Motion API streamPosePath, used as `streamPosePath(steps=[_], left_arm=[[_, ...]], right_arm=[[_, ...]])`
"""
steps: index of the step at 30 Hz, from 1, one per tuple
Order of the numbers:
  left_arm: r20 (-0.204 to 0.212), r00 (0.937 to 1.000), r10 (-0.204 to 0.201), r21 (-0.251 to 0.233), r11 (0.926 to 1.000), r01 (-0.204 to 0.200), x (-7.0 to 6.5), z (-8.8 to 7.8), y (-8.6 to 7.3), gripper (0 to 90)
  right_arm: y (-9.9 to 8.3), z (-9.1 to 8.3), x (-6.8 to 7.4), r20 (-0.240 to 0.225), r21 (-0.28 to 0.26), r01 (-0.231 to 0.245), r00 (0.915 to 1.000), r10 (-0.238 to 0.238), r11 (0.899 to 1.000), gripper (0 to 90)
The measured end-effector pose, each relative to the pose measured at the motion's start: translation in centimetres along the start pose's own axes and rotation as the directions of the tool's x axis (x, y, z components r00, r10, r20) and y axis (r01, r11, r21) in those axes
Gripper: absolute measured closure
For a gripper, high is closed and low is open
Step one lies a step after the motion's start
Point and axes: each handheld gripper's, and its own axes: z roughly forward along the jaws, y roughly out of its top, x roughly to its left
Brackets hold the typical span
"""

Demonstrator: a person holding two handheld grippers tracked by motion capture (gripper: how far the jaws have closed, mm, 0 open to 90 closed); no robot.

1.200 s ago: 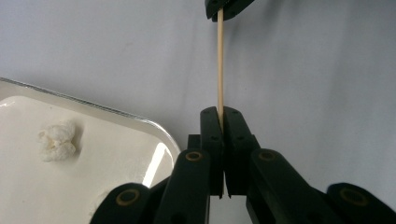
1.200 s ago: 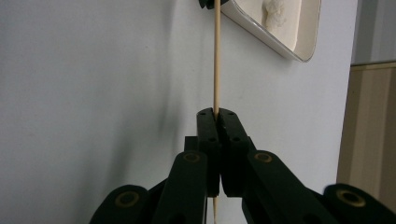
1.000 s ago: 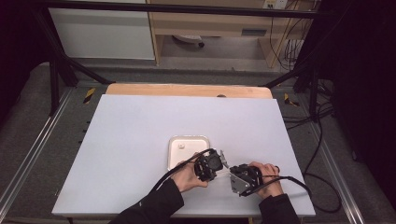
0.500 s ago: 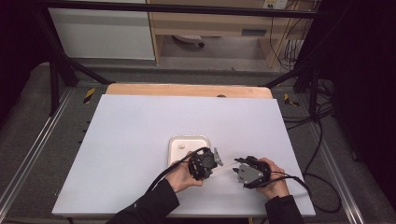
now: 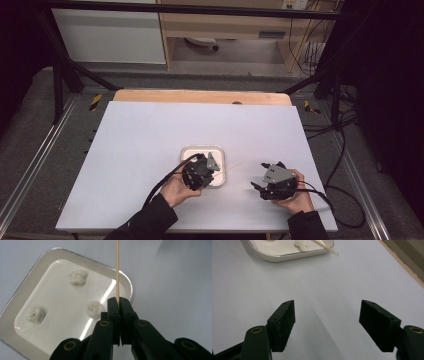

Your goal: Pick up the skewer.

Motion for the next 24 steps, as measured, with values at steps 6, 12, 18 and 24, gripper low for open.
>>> streamPosePath(steps=[6, 12, 18, 24], left_arm=[[-0.028, 0.9962, -0.082, -0.077, 0.9938, 0.08, 1.1, -1.4, -2.5, 88.3], [-0.04, 0.9884, -0.147, -0.156, 0.978, 0.139, 1.8, -2.8, -4.8, 88.3], [-0.063, 0.9784, -0.197, -0.204, 0.9623, 0.18, 2.2, -3.8, -7.2, 88.3], [-0.079, 0.9693, -0.233, -0.253, 0.9453, 0.207, 2.3, -4.5, -9.2, 88.3]], right_arm=[[-0.2, 0.1, -0.2, -0.022, 0.021, -0.184, 0.9826, 0.185, 0.983, 18.6], [-0.1, 0.4, 0.0, -0.054, 0.022, -0.256, 0.965, 0.257, 0.967, 16.5], [0.1, 0.8, 0.0, -0.091, 0.053, -0.33, 0.9384, 0.333, 0.943, 11.8], [0.2, 1.3, 0.1, -0.11, 0.066, -0.37, 0.9204, 0.375, 0.927, 5.7]])
